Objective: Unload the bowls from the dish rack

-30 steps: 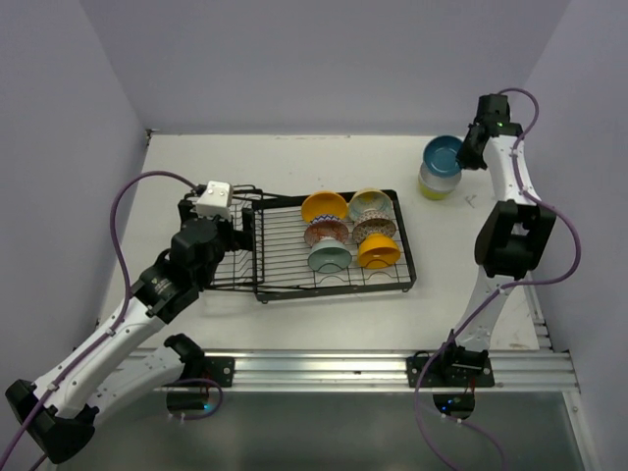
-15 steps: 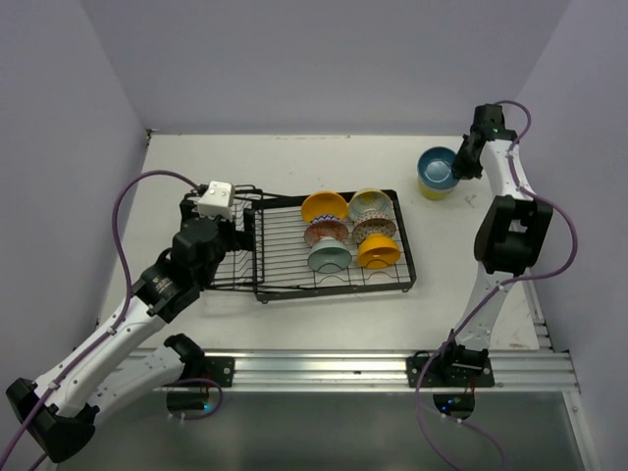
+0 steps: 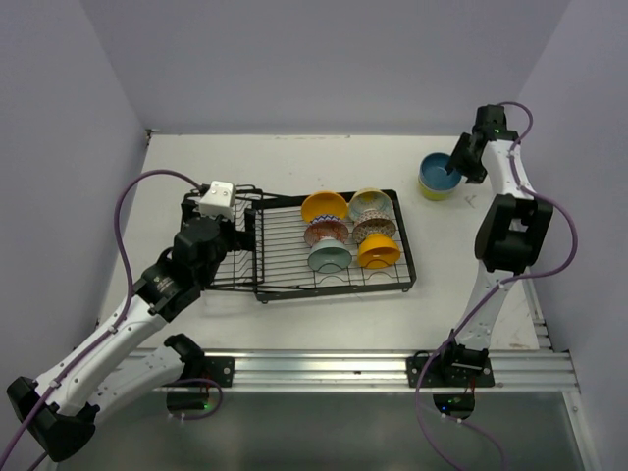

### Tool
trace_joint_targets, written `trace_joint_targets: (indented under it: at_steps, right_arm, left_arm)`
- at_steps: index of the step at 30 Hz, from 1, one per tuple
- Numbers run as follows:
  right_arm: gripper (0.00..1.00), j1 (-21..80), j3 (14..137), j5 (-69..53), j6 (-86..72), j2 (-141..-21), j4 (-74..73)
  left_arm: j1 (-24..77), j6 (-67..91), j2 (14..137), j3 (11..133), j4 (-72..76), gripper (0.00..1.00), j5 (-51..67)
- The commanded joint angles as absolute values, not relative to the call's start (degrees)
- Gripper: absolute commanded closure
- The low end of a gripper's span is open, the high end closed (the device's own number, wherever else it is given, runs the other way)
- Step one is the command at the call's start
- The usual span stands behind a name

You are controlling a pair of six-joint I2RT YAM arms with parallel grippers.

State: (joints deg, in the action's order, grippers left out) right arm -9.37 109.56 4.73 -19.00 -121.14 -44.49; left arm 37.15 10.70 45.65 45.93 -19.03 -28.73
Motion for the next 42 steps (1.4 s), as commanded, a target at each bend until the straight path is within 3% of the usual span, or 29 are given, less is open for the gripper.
trace_joint_targets:
  at_steps: [1,10,18,26,42]
  right_arm:
    - [0.42,-9.8,109.9,4.0,-19.2,-117.6,-42.7]
    - [0.37,-9.1,98.7,-1.7,-21.0,-106.0,-36.7]
    - [0.36,2.5,68.6,-1.0,-19.6,-86.2,-22.3]
    - [0.57,3.1,52.4,-5.2,-21.3,-76.6,-17.7]
    - [0.62,3.9,41.0,-11.5,-22.1,-76.1,-9.1]
  left_arm:
    - [37.0,10.3,45.6,46.8,-18.8,0.0,-28.6]
    - [37.0,10.4,46.1,46.4,-18.5,0.0,-27.8]
    - [37.0,9.9,48.2,45.6,-17.3,0.0,-25.0]
    - [37.0,9.8,55.5,46.4,-18.2,0.01,-25.3]
    - [37.0,14.6,70.7,50.9,-23.8,0.13,-29.7]
